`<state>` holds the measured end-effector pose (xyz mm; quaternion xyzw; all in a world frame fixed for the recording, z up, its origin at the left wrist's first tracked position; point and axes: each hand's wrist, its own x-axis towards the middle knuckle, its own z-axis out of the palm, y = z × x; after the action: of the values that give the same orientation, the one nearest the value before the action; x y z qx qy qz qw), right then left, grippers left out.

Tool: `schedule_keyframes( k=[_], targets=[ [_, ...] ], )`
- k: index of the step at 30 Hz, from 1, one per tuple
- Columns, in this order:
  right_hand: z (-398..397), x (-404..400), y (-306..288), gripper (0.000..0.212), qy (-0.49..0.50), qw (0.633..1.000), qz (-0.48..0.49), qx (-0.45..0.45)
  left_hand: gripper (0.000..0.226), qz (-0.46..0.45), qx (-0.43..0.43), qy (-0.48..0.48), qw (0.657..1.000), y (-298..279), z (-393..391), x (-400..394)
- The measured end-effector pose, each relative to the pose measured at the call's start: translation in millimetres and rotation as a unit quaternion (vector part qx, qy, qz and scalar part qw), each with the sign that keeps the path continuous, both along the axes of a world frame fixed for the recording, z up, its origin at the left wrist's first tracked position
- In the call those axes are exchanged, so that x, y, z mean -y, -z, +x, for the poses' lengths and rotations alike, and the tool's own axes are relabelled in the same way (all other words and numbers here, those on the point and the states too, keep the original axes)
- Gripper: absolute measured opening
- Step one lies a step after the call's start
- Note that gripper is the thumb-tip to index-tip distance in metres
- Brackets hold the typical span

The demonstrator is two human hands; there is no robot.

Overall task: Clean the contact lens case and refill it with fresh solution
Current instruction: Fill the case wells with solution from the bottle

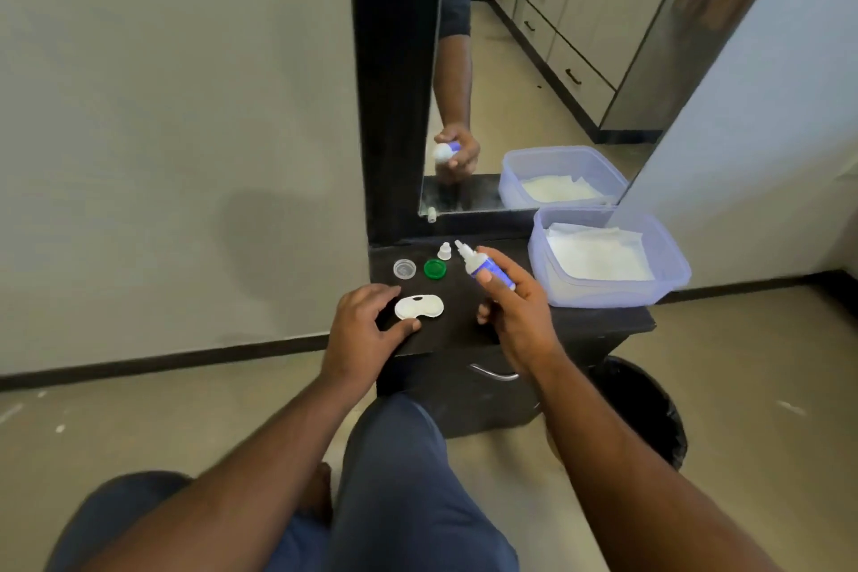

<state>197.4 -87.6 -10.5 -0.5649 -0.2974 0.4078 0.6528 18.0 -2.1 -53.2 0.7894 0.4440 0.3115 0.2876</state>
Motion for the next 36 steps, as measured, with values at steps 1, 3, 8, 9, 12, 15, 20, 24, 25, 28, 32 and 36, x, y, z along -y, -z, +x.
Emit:
schedule_keyframes(
  k=[1, 3, 8, 9, 12, 15, 20, 24, 25, 28, 32, 36],
  targets=[
    [-0.3, 0.8, -1.3, 0.024, 0.021, 0.999, 0.011, -0.045, 0.052, -0.004, 0.011, -0.006, 1.0, 1.2, 0.0, 2.2],
    [-1.0, -0.6, -6.4, 0.013, 0.047, 0.991, 0.02, -0.125, 0.05, -0.009, 0.025, -0.012, 1.0, 0.4, 0.1, 4.7],
    [-4.8, -9.3, -18.4, 0.031, -0.015, 0.974, 0.033, -0.225, 0.048, -0.01, 0.031, -0.023, 0.999, 2.7, 0.6, 7.6],
    [-6.3, -12.3, -18.9, 0.032, -0.031, 0.976, 0.029, -0.212, 0.047, -0.01, 0.036, -0.025, 0.999, 3.6, 0.8, 7.8],
    [-9.1, -19.9, -16.5, 0.036, -0.046, 0.983, 0.016, -0.175, 0.045, -0.01, 0.045, -0.024, 0.999, 5.8, 1.0, 7.6],
    [-10.9, -26.0, -14.6, 0.039, -0.022, 0.984, 0.008, -0.176, 0.046, -0.015, 0.063, -0.019, 0.998, 9.7, 0.7, 5.4],
    [-28.9, -30.8, -18.0, 0.031, -0.033, 0.988, 0.0, -0.152, 0.048, -0.027, 0.092, -0.012, 0.995, 14.4, -0.7, -0.3],
    [-34.4, -30.1, -20.6, 0.031, -0.049, 0.997, -0.023, -0.051, 0.043, -0.037, 0.115, -0.012, 0.993, 14.4, -2.1, 1.0],
    [-34.9, -29.9, -22.0, 0.028, -0.052, 0.998, -0.024, -0.025, 0.042, -0.038, 0.116, -0.012, 0.992, 14.1, -2.1, 1.0],
    [-35.6, -29.9, -25.0, 0.023, -0.053, 0.998, -0.025, 0.034, 0.04, -0.041, 0.115, -0.011, 0.993, 14.4, -1.5, 0.6],
    [-33.9, -32.4, -24.2, 0.029, -0.037, 0.994, -0.04, 0.099, 0.039, -0.046, 0.115, -0.009, 0.992, 14.7, -1.4, 0.2],
    [-32.8, -33.9, -26.4, 0.034, -0.023, 0.989, -0.046, 0.138, 0.039, -0.051, 0.121, -0.01, 0.991, 14.8, -2.6, -0.2]
  ],
)
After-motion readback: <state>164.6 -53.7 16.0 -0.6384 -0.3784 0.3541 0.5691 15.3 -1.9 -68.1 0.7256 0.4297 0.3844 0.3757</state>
